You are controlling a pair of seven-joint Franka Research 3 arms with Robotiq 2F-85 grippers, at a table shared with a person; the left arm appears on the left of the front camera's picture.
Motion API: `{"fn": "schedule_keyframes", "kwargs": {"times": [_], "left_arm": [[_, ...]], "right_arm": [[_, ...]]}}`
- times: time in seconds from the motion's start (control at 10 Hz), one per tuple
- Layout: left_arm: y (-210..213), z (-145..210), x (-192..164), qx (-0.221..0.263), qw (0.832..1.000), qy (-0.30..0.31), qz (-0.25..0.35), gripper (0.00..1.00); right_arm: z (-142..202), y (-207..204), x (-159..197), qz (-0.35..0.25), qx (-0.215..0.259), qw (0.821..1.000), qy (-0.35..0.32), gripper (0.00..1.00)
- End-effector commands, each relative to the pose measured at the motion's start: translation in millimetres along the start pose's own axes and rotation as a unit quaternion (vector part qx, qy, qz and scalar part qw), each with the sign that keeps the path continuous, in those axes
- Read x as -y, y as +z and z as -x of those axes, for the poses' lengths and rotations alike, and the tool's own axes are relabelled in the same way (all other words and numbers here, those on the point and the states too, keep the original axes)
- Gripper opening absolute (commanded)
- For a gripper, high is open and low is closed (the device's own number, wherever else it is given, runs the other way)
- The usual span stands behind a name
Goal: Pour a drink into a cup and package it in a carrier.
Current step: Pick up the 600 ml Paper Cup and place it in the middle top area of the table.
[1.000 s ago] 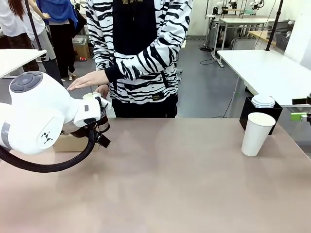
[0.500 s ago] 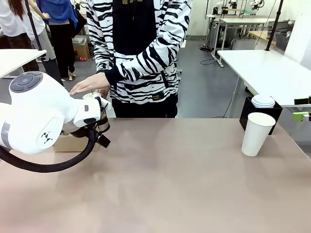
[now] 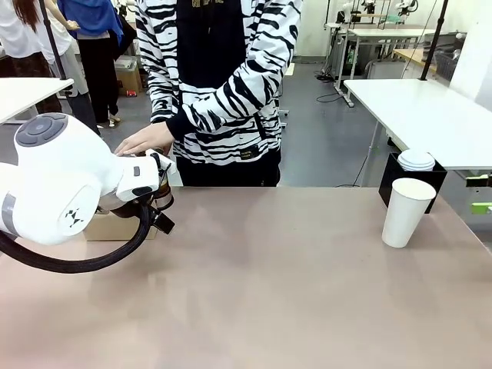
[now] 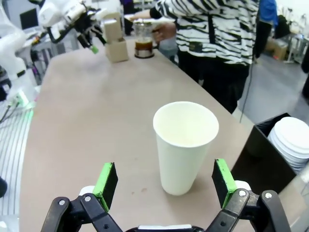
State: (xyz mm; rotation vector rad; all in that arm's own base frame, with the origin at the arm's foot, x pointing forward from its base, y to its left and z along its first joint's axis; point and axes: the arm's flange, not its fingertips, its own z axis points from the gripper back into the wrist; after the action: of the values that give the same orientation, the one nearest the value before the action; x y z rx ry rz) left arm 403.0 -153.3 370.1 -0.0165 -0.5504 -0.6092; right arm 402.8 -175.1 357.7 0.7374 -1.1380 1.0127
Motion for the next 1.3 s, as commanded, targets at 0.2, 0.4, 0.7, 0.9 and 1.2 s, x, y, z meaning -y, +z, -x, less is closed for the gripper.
{"fn": "schedule_keyframes", "kwargs": {"times": [0.2, 0.4, 0.7, 0.9, 1.2], "left_arm": [[0, 0, -1, 0.001, 1.000, 0.002, 0.001, 1.00], [0, 0, -1, 0.001, 1.000, 0.002, 0.001, 1.00], [0, 0, -1, 0.001, 1.000, 0.002, 0.001, 1.00], [0, 0, -1, 0.001, 1.000, 0.002, 0.001, 1.00], [0, 0, -1, 0.001, 1.000, 0.002, 0.001, 1.00]], "right_arm": [[0, 0, 0, 0.000, 0.000, 1.000, 0.000, 1.00], [10, -11, 4, -0.008, -0.004, 1.000, -0.018, 1.00], [42, -38, 24, 0.006, 0.031, 0.999, -0.034, 1.00], [62, -50, 29, 0.007, 0.047, 0.998, -0.031, 1.00], [82, -66, 37, 0.014, 0.060, 0.997, -0.042, 1.00]]}}
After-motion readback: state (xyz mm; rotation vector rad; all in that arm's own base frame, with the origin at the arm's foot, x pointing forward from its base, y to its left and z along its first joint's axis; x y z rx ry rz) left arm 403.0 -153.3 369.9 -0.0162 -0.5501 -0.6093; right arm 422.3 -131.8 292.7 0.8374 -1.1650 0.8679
